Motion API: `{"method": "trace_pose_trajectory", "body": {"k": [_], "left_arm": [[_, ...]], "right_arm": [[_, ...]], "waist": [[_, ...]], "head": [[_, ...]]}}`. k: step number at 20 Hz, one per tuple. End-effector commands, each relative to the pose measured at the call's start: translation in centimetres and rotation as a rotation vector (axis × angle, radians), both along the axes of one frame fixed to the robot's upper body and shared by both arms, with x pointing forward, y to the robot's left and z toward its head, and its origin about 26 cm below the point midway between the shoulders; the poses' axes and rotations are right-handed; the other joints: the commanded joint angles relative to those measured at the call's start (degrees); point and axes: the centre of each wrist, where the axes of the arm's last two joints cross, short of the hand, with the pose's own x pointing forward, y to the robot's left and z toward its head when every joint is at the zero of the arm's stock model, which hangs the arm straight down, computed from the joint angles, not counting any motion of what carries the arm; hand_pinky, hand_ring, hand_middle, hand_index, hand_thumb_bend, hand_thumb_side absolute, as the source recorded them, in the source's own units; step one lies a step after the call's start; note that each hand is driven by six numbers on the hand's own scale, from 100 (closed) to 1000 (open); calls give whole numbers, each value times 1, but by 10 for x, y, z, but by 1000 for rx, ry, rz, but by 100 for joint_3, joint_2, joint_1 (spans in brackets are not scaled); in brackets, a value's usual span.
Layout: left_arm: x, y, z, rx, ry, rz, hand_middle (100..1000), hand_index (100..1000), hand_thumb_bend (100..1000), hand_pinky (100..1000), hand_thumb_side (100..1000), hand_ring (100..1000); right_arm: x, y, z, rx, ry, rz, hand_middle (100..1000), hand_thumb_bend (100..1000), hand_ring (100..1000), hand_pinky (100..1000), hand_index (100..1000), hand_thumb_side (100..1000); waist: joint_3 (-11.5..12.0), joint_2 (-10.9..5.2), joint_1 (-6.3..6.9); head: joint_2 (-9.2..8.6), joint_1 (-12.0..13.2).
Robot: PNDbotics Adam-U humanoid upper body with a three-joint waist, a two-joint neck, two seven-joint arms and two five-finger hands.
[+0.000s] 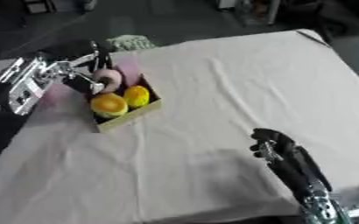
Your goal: Pick up objects on the table and place them in the box.
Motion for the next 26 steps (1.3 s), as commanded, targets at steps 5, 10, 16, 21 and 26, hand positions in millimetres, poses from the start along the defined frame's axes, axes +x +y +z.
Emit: {"method": "trace_pose_trajectory", "body": {"k": [5,10,16,21,26], "left_arm": [[7,-3,-4,-20,-70,14,625,802,412,711,280,621],[1,2,13,-35,-72,-48,708,862,624,753,435,690],[-18,29,70,-27,-52,-57,750,886,605,780,483,722],[-27,69,83,10,34,70,748,881,483,778,383,718],[-24,109,64,40,133,250,763,892,495,778,368,727]], "right_arm": [[3,0,7,0,-23,12,723,100,682,682,798,672],[3,-1,7,0,-25,5,723,100,682,682,798,676],[2,-4,7,-9,-25,-11,723,100,682,682,798,673],[2,-6,7,-15,-27,-19,723,100,682,682,798,671],[2,-7,7,-17,-29,-21,723,100,682,682,798,667]], "waist": [[-41,-35,-35],[-21,-31,-11],[60,-46,48],[124,-54,86],[171,-49,82]], "head": [[26,37],[26,-20],[26,-123],[26,-174],[26,-216]]}}
